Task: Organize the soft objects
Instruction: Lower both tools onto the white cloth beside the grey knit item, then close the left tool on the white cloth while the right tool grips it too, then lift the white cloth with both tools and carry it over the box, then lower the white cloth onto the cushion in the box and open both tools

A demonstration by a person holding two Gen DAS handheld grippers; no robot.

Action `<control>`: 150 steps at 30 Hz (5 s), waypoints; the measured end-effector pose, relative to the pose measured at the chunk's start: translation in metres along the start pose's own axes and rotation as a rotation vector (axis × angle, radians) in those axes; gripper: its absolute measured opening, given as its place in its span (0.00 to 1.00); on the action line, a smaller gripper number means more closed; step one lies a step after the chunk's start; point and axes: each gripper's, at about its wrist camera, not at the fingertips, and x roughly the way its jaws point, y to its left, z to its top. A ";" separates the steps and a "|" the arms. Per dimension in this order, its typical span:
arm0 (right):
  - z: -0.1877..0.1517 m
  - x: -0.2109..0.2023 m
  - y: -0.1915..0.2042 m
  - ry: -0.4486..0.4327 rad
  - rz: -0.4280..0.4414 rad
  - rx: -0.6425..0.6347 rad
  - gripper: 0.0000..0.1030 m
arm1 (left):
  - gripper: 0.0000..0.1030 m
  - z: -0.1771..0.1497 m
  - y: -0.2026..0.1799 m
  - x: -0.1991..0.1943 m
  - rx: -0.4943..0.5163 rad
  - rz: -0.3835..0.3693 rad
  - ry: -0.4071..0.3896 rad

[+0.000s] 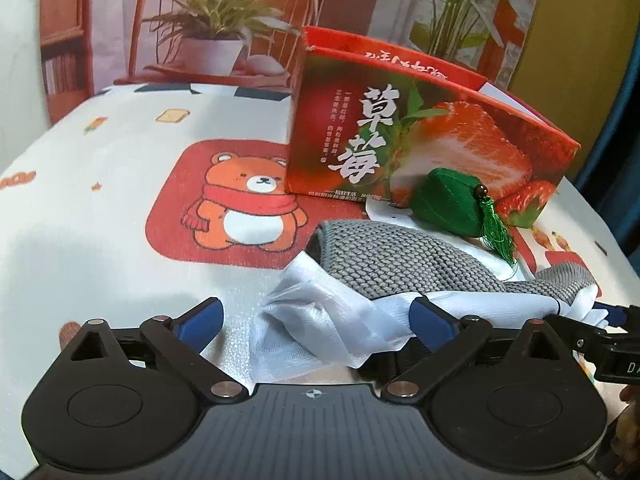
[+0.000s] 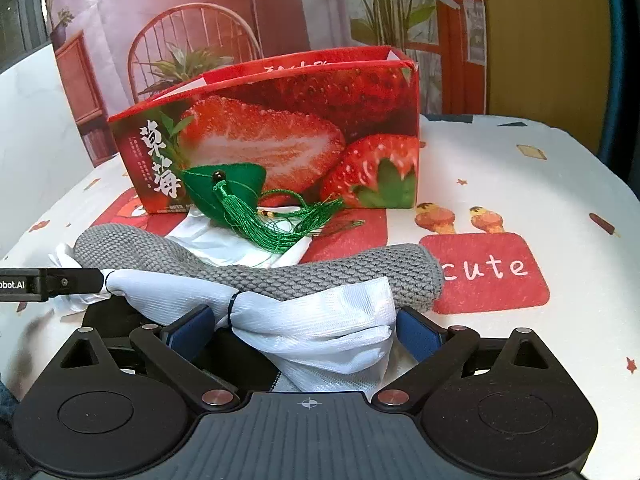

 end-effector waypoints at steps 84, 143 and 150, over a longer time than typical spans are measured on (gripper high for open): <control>0.004 -0.020 -0.026 -0.019 0.138 0.229 0.32 | 0.08 -0.005 0.000 -0.026 0.001 -0.122 -0.060; 0.182 0.034 -0.062 -0.224 0.144 0.078 0.07 | 0.14 0.173 -0.041 0.032 0.136 -0.166 -0.117; 0.184 0.041 -0.052 -0.170 0.146 0.021 0.07 | 0.43 0.176 -0.041 0.030 0.130 -0.150 -0.150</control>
